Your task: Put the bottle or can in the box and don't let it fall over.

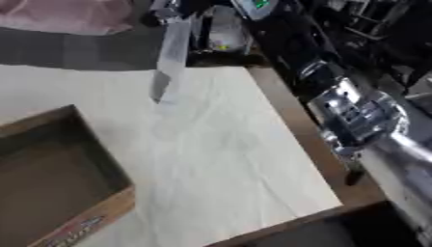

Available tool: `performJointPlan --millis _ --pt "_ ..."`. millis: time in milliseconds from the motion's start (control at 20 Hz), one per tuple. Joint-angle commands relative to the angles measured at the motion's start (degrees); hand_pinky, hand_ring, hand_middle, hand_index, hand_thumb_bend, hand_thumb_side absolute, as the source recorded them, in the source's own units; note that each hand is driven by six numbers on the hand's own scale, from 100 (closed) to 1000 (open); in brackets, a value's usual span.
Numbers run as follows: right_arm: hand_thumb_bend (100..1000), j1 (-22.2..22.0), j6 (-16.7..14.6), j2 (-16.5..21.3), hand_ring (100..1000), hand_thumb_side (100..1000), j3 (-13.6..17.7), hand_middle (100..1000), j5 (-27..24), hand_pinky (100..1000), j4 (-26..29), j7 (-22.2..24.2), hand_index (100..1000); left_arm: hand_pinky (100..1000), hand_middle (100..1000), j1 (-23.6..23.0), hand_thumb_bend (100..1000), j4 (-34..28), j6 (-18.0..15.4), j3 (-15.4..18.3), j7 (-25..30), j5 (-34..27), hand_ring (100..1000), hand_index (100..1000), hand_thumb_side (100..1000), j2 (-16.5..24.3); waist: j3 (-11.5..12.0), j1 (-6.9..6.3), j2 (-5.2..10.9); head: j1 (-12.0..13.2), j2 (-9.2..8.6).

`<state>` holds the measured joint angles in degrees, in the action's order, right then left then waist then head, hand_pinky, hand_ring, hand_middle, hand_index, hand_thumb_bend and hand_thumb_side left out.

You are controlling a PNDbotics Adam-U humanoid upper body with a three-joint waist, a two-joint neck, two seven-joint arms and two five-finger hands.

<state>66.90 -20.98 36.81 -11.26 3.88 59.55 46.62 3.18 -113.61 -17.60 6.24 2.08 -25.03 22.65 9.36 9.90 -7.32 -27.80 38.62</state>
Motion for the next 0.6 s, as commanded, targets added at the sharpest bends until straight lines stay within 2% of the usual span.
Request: performJointPlan --millis 50,600 --pt "421 2.3 -5.2 -0.8 428 399 1.5 401 3.6 142 2.2 4.3 209 693 879 1.1 240 -1.0 0.1 0.5 0.1 -0.8 466 884 764 1.2 0.6 -0.47 1.47 -1.3 0.48" --pt "432 4.1 -5.6 -6.0 430 423 2.0 398 13.3 148 0.8 -0.5 209 697 877 3.5 248 -1.0 0.9 1.1 -0.7 -2.7 484 883 757 1.3 4.1 0.08 2.16 -4.3 1.66"
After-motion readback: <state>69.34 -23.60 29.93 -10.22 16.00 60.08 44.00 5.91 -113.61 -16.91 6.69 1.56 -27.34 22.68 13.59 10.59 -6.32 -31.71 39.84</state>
